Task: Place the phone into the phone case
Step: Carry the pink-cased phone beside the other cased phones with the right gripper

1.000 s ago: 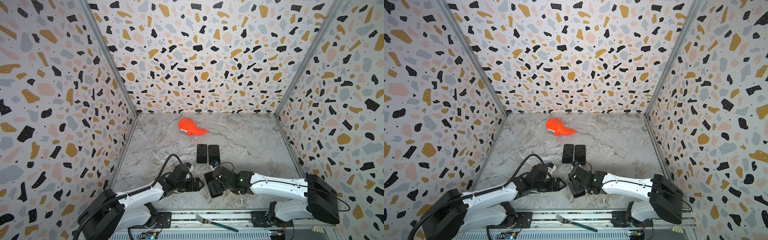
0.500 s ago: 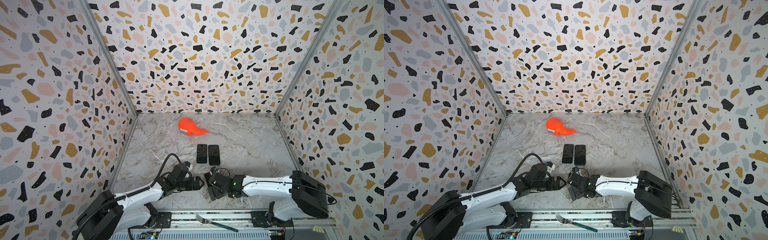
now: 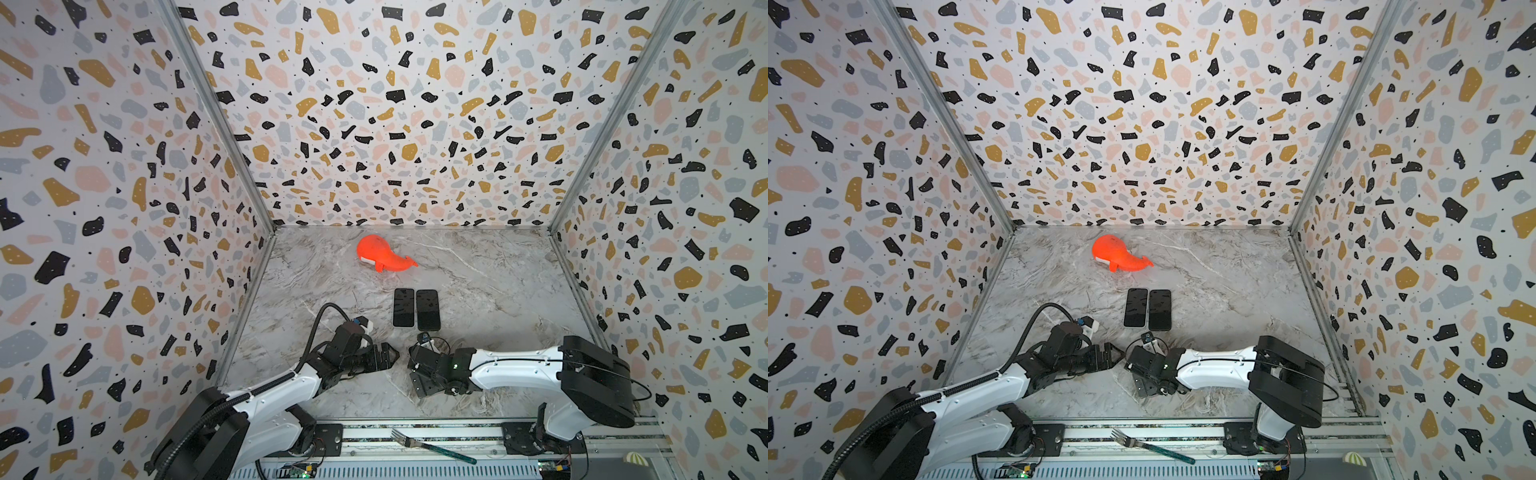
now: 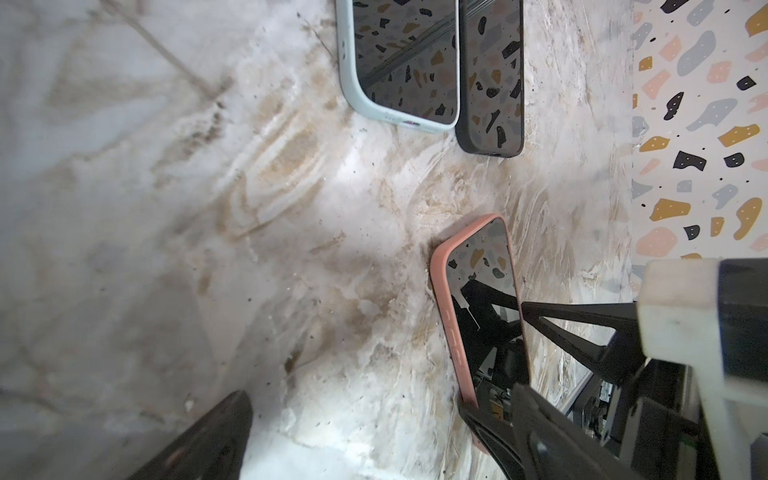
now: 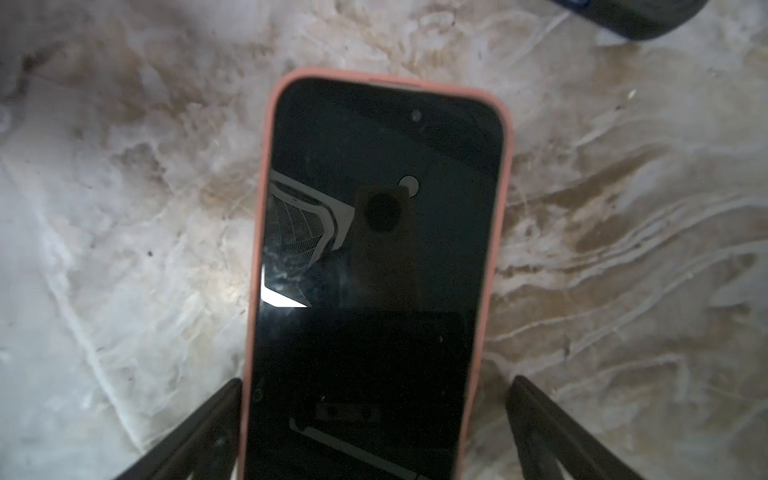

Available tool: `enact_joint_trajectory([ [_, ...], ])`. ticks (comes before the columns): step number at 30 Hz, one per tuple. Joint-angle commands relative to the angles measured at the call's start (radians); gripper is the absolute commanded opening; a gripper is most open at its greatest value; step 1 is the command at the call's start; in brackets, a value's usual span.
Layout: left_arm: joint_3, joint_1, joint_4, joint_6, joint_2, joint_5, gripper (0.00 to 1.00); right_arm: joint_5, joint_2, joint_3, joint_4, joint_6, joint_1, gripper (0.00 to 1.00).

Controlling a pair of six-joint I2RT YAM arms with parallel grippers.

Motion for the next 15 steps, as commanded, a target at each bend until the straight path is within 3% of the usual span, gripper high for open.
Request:
enact_joint_trajectory([
  [1, -0.057, 0.013, -0.156, 0.02, 0.034, -0.027, 1.0, 0.006, 0.061, 0.011, -0.088, 0.047, -0.001, 0.89],
  [6, -0.061, 0.019, -0.153, 0.024, 0.033, -0.023, 1.0, 0.016, 0.055, 0.016, -0.107, 0.061, 0.0, 0.81],
  [15, -0.055, 0.026, -0.168, 0.037, 0.015, -0.012, 1.0, 0.038, 0.009, 0.029, -0.135, 0.079, -0.024, 0.76],
])
